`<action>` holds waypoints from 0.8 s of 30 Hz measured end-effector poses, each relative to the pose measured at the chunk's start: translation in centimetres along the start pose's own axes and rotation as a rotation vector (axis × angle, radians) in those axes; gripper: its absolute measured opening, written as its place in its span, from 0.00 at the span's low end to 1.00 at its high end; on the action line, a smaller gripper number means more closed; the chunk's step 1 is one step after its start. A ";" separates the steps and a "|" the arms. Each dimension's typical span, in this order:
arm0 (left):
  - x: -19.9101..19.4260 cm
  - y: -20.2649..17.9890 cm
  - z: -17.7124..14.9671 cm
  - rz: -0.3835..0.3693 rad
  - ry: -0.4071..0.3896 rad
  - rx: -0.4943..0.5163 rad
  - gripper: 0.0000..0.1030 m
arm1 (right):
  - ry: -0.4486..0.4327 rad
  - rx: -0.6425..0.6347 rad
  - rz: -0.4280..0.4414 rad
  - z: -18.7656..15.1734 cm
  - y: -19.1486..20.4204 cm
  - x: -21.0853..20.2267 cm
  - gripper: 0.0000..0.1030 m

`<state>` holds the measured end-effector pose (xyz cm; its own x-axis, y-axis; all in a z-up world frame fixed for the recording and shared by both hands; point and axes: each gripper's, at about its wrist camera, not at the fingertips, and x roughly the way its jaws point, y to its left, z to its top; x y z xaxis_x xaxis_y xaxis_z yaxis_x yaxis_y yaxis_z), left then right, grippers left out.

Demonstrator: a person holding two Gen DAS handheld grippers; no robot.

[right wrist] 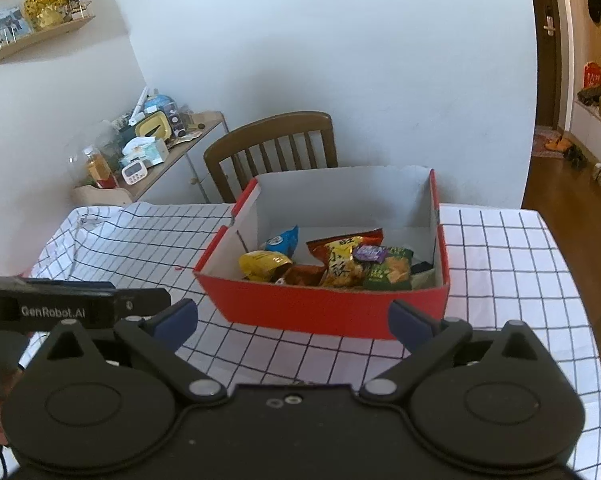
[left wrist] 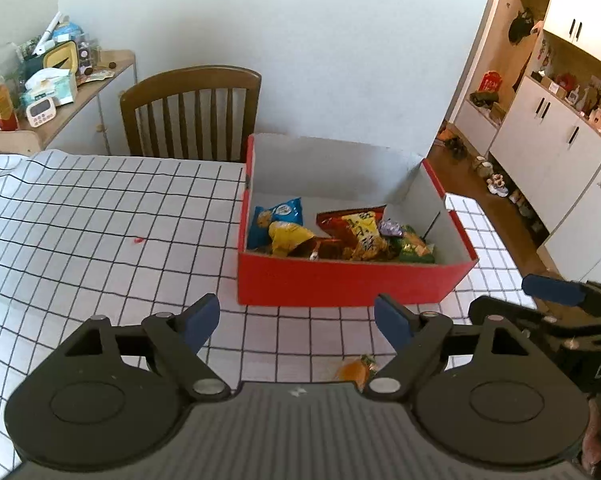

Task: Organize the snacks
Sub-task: 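Withdraw both tools from the box toward the blue packet and orange cake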

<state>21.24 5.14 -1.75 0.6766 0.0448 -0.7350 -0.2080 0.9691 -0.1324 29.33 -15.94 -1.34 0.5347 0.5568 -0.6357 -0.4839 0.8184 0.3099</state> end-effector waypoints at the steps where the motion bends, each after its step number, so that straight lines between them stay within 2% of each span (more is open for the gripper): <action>1: -0.1 0.1 -0.3 0.003 0.002 0.003 0.83 | 0.001 0.002 0.003 -0.2 0.1 -0.1 0.99; 6: -0.1 0.4 -1.9 0.001 0.025 0.008 0.97 | 0.018 0.019 0.010 -1.4 0.3 -0.2 1.00; 13: 1.1 0.5 -5.0 0.029 0.092 0.020 0.97 | 0.099 0.064 -0.018 -3.8 -0.4 1.7 1.00; 24: 5.4 -1.1 -9.2 0.024 0.268 0.090 0.97 | 0.224 0.121 -0.041 -5.9 -0.5 5.4 0.98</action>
<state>18.62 2.07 -11.72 0.4588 0.0135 -0.8884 -0.1497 0.9868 -0.0624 28.43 -14.17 -9.12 0.3785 0.4888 -0.7861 -0.3712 0.8581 0.3548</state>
